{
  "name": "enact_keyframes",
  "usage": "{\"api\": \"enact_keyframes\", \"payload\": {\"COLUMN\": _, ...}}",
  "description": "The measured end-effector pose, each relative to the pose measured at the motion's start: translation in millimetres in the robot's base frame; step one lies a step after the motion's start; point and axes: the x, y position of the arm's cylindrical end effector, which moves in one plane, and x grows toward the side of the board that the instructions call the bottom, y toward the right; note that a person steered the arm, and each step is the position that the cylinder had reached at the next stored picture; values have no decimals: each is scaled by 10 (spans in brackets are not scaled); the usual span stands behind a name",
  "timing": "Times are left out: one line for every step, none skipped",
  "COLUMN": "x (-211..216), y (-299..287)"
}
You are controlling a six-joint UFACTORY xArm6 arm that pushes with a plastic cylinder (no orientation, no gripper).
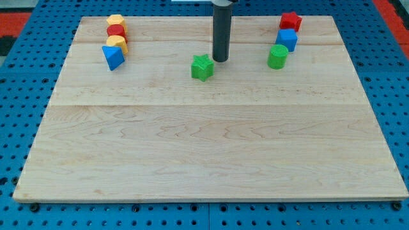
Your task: Slightly move the green circle to the right
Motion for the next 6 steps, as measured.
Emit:
{"api": "enact_keyframes", "payload": {"x": -137, "y": -165}}
{"api": "enact_keyframes", "payload": {"x": 467, "y": -167}}
{"api": "enact_keyframes", "payload": {"x": 390, "y": -153}}
{"api": "enact_keyframes", "payload": {"x": 87, "y": 384}}
{"api": "enact_keyframes", "payload": {"x": 86, "y": 962}}
{"api": "enact_keyframes", "payload": {"x": 85, "y": 1041}}
